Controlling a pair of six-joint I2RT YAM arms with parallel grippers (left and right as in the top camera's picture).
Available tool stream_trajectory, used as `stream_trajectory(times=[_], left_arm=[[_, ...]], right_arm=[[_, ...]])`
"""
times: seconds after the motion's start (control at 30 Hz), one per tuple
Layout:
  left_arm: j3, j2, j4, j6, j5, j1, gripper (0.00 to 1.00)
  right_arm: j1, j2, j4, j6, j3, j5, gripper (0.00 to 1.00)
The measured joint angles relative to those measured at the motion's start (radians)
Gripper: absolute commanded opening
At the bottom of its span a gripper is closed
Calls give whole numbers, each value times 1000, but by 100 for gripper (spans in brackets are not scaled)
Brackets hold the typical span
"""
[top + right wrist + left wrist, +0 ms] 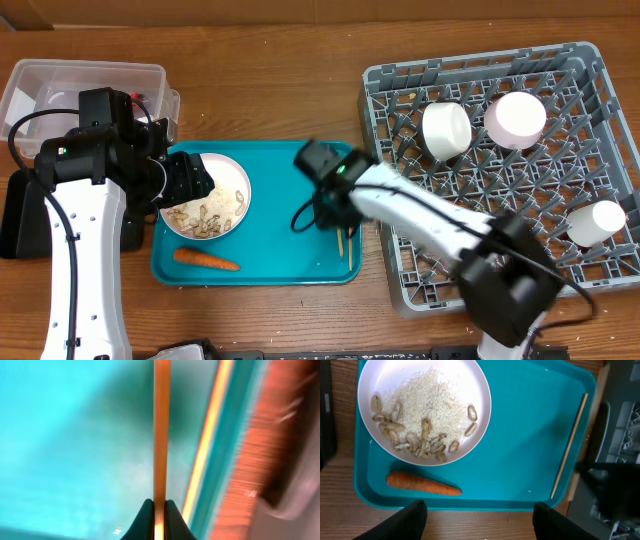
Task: Sort waste into correct bins and load items into the dishwasher
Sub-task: 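Carry the chopsticks right and lower them into the rack's left edge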
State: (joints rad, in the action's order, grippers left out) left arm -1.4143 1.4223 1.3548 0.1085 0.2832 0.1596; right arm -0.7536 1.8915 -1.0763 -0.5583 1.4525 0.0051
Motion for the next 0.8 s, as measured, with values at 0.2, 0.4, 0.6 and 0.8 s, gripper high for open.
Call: stream_trajectory(times=[0.2,0.4,0.6,0.8], left_arm=[[0,0,0,0,0,0,70],[0,0,-1,0,0,0,70],[0,0,0,0,0,0,70],[0,0,0,0,0,0,70]], right_arm=[[126,-164,-192,108,164,78,4],[262,-192,-289,192,137,129,4],[286,-184,-236,250,-31,121,4],[282,-174,-195,271,-114,103,36]])
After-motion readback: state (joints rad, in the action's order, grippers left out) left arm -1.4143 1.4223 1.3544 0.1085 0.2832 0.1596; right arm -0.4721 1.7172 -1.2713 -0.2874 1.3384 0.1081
